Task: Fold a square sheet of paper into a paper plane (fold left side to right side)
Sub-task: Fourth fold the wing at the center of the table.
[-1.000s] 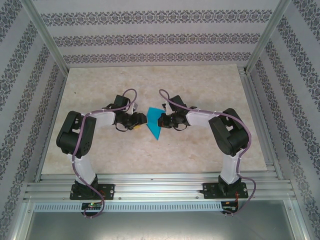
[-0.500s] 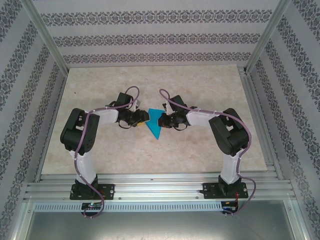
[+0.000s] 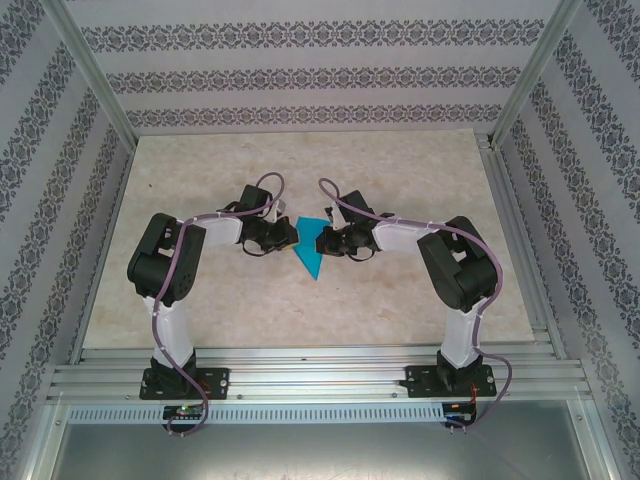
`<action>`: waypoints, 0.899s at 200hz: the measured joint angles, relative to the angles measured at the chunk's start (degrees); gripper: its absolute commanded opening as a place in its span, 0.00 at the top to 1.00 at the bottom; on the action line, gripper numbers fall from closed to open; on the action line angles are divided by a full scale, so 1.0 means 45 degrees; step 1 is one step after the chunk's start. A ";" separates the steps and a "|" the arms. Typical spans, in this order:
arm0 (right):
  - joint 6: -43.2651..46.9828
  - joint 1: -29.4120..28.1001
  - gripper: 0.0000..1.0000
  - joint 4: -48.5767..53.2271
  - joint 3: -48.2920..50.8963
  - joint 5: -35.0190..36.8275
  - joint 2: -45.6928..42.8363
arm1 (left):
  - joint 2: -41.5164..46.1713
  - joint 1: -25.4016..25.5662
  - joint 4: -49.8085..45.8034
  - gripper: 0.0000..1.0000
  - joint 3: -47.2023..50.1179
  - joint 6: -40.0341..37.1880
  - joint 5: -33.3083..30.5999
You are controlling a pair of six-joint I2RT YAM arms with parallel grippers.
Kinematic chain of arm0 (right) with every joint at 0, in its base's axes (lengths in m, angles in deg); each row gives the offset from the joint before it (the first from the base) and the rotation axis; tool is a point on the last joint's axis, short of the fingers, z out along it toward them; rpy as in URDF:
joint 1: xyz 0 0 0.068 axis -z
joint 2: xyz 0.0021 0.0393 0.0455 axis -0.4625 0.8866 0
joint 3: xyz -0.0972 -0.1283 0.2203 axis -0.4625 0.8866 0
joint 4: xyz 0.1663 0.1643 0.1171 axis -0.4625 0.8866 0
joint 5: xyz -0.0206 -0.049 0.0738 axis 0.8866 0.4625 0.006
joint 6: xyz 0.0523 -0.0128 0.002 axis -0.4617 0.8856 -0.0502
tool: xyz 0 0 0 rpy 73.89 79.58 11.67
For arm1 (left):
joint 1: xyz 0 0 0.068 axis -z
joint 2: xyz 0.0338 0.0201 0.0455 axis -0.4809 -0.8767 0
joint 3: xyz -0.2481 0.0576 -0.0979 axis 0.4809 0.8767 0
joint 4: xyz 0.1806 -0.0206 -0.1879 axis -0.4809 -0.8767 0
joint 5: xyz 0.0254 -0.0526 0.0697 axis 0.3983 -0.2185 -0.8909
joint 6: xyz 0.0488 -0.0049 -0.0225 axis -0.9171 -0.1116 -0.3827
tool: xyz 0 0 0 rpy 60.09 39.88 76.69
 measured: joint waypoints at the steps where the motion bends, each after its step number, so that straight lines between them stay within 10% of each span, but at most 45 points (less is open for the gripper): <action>1: -0.0005 -0.0005 0.82 0.0005 0.0000 0.0005 0.0000 | 0.0000 0.0000 0.0000 0.95 0.0000 -0.0005 0.0000; 89: 0.1637 -0.2113 0.52 0.1773 0.0180 0.4405 -0.3895 | 0.0777 0.0034 -0.0481 0.99 0.0126 0.0471 -0.0243; 180: 0.1982 -0.5100 0.50 0.2467 -0.0311 0.8830 -0.1122 | 0.0840 0.0165 -0.0879 0.99 0.0126 0.0651 -0.0248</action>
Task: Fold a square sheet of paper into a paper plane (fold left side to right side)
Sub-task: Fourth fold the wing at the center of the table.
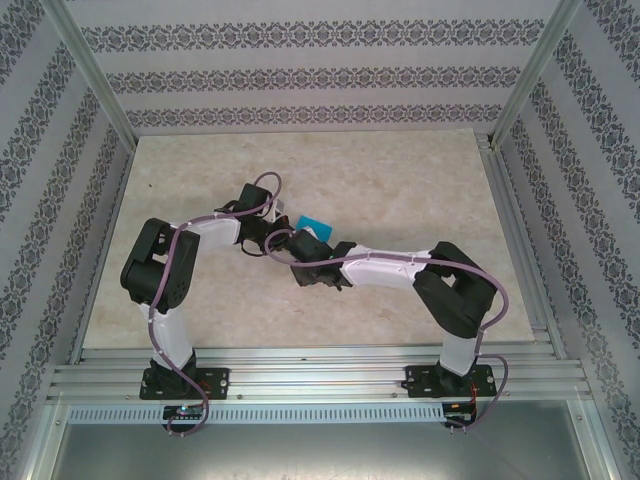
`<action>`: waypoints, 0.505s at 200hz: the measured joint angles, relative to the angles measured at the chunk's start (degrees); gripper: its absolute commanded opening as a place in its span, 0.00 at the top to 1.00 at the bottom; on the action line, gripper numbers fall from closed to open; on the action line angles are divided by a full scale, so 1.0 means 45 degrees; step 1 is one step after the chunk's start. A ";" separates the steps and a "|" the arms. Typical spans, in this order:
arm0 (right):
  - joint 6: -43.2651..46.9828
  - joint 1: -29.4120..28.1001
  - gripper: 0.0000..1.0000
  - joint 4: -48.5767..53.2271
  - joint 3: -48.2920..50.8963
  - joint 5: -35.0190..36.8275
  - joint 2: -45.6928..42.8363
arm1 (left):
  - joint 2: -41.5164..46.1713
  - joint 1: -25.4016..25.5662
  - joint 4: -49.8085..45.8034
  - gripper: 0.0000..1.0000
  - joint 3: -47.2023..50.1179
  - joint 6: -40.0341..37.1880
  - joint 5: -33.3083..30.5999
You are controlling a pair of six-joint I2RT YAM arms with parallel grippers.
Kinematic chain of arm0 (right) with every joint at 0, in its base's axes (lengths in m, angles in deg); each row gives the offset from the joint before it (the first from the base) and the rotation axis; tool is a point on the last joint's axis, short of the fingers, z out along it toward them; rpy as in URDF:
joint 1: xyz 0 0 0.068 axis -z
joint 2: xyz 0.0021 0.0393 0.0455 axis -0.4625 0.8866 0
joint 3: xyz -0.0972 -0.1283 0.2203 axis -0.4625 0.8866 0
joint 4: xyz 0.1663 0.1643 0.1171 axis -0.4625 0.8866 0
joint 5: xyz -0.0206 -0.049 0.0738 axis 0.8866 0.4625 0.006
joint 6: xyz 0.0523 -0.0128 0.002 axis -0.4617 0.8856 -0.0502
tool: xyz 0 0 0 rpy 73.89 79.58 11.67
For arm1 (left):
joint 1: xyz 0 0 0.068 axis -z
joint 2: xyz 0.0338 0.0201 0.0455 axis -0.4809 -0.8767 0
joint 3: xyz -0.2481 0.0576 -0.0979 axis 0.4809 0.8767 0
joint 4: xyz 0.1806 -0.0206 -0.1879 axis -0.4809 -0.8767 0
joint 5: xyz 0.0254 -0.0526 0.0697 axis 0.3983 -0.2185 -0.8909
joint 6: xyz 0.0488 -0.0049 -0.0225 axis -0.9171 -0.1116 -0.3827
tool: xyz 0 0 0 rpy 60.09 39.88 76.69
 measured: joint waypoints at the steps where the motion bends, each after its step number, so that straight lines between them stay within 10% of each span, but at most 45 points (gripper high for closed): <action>1: 0.0000 0.0000 0.50 0.0000 -0.0015 0.0029 0.0029 | 0.0000 0.0000 -0.0010 0.99 0.0000 0.0000 0.0005; 101: 0.0019 -0.0107 0.59 -0.0068 -0.0583 0.0534 0.0831 | -0.0010 0.0024 -0.0287 0.98 -0.0102 0.0039 -0.0087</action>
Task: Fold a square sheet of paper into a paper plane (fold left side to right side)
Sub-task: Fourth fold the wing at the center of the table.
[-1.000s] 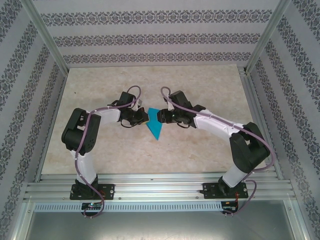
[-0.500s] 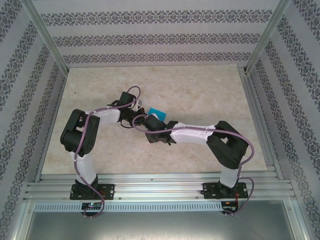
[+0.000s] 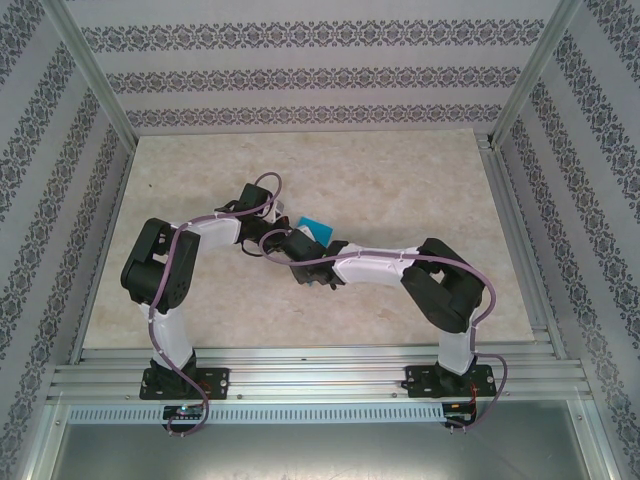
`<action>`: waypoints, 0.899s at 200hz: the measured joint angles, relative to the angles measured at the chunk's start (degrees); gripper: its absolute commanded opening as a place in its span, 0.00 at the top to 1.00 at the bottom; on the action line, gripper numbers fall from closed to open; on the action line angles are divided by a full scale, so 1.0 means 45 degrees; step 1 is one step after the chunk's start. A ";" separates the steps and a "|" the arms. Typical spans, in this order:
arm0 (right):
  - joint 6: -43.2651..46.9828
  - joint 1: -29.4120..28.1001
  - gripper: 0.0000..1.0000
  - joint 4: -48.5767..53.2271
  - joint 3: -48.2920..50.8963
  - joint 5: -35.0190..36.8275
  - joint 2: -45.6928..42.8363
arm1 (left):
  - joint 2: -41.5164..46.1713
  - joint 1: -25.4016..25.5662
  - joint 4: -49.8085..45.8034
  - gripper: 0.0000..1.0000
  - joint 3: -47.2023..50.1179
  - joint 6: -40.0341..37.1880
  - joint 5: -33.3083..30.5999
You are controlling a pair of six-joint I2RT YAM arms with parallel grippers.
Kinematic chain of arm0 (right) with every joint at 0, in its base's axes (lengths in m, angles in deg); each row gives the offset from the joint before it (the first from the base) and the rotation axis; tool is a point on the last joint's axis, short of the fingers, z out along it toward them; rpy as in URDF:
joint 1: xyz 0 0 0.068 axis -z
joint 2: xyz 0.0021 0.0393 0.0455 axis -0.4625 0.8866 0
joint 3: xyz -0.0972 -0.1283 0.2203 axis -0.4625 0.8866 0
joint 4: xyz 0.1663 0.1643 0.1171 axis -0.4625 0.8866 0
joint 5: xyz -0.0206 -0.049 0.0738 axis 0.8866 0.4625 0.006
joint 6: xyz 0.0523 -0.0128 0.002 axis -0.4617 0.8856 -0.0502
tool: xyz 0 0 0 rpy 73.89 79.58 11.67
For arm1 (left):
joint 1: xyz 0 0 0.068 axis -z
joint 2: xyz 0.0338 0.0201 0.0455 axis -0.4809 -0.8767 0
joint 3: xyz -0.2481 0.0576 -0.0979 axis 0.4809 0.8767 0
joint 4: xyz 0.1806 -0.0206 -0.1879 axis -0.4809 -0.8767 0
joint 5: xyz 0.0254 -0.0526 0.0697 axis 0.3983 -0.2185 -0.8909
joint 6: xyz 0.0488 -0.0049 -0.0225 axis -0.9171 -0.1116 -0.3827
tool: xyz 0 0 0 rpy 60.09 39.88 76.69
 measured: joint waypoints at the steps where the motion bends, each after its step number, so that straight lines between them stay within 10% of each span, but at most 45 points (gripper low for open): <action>1: -0.0005 0.0000 0.59 -0.0010 -0.0005 0.0000 0.0000 | 0.0000 0.0000 0.0000 0.98 -0.0005 0.0000 0.0000; 54: 0.0107 0.0000 0.60 -0.0185 0.0039 0.0000 0.0141 | 0.0000 0.0000 -0.0024 0.97 -0.0083 0.0005 0.0015; 117: 0.0253 0.0000 0.83 -0.0253 0.0058 0.0019 0.0160 | -0.0005 0.0000 -0.0073 0.87 -0.0311 0.0034 0.0204; 180: 0.0185 0.0034 0.96 -0.0520 0.0442 -0.0058 0.0160 | 0.0000 0.0000 -0.0374 0.44 -0.0355 -0.0058 0.0185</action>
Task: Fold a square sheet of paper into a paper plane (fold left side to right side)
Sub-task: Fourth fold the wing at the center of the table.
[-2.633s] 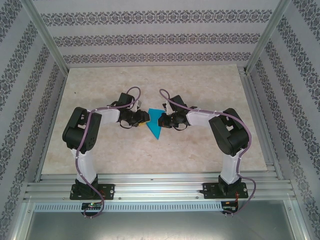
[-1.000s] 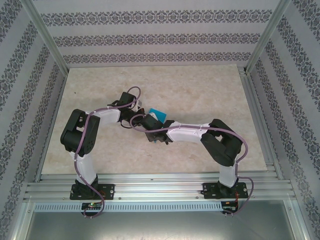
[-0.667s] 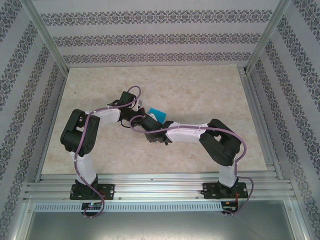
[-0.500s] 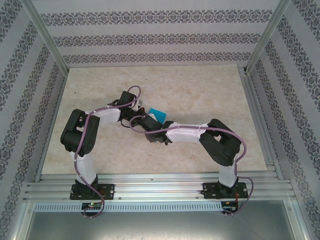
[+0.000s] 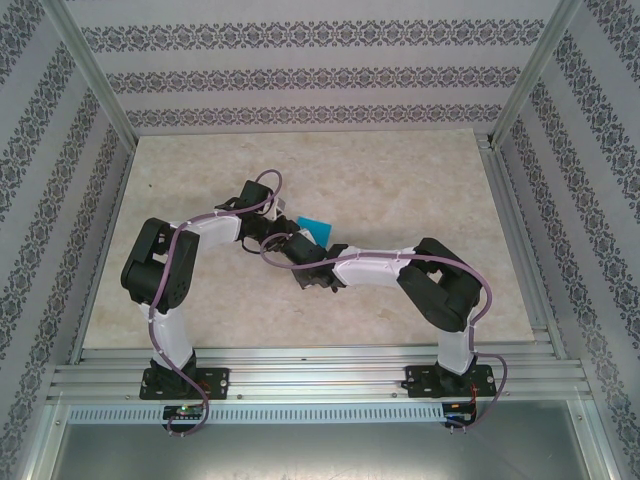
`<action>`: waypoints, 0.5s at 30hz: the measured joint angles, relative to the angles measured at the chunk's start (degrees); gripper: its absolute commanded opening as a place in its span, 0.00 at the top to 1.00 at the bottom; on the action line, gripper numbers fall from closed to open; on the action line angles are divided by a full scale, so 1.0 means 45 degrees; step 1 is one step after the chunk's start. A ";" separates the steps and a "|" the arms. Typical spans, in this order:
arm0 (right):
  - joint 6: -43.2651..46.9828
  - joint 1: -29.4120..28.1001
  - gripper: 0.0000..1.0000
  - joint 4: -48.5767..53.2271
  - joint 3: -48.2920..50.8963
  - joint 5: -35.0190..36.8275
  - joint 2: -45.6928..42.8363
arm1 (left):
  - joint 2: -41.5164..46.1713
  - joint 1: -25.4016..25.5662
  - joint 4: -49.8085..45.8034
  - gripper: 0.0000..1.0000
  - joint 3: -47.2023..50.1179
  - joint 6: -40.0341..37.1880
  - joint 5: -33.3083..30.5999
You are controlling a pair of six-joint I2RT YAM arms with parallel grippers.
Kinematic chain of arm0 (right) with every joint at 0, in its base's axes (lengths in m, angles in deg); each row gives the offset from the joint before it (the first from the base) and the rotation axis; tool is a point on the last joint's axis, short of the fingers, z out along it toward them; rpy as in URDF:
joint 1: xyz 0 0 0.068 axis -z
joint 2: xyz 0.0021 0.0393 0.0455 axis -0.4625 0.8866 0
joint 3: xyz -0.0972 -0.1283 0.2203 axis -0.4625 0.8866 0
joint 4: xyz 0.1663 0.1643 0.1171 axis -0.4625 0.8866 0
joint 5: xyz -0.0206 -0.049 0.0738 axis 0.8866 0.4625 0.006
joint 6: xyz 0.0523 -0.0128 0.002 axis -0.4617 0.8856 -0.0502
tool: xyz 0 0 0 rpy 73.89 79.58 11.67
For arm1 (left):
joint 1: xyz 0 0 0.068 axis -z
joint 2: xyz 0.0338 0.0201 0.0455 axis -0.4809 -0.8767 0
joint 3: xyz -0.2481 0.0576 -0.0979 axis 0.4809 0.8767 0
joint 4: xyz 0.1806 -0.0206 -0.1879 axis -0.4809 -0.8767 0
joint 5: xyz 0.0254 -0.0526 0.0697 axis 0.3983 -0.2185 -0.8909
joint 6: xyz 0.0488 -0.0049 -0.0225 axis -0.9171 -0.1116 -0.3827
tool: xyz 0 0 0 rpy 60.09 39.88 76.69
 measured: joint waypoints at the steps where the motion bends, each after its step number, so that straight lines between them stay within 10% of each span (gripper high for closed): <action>1: 0.0000 0.0000 0.96 -0.0010 0.0000 0.0000 0.0000 | 0.0000 0.0000 -0.0024 0.40 0.0000 0.0000 0.0005; 15: -0.0894 0.1496 0.95 -0.1807 0.2127 -0.1987 -0.1219 | 0.3094 -0.1200 0.0782 0.20 0.1938 0.0131 -0.0806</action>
